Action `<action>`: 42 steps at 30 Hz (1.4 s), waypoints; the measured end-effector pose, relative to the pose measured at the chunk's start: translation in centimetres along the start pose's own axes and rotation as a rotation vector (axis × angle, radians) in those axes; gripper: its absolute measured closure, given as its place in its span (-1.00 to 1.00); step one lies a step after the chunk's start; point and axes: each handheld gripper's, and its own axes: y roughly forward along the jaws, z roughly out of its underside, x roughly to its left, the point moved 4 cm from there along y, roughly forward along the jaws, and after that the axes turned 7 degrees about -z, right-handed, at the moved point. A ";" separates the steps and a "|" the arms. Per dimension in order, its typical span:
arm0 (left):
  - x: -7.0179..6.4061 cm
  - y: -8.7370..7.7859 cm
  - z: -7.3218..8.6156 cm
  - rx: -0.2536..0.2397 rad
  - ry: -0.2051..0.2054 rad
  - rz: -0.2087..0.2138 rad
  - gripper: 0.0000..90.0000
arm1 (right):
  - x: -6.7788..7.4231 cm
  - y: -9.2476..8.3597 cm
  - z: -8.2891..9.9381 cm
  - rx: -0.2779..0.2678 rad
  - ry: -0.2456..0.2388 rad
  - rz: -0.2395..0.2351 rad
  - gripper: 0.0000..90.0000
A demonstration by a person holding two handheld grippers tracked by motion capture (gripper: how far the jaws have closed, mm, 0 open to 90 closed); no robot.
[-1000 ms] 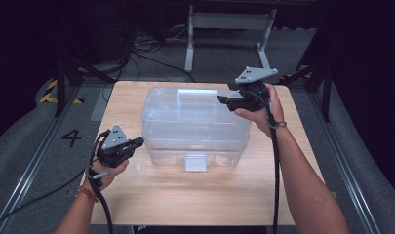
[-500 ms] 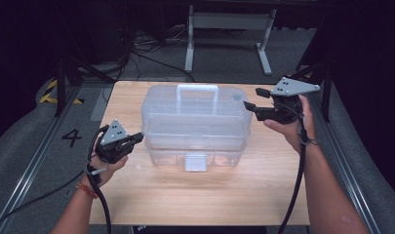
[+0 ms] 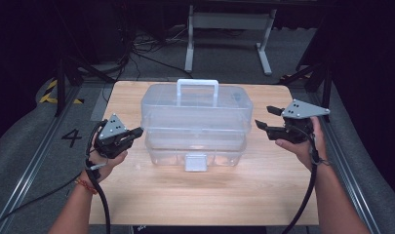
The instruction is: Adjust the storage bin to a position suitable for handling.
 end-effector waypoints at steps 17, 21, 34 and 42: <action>0.5 0.0 -0.9 -0.016 -0.007 -0.005 0.97 | 0.6 3.0 3.0 0.037 -0.003 -0.042 -0.09; 0.5 0.0 -0.9 -0.016 -0.005 -0.004 0.97 | 0.7 3.7 2.7 -0.001 0.007 -0.035 -0.08; 0.5 -0.1 -0.9 -0.040 -0.017 -0.012 0.87 | 1.0 4.7 1.8 -0.063 0.009 -0.014 0.06; 0.5 -0.3 -0.1 -0.037 -0.022 -0.012 0.80 | 0.9 4.6 1.5 -0.091 0.009 0.006 0.11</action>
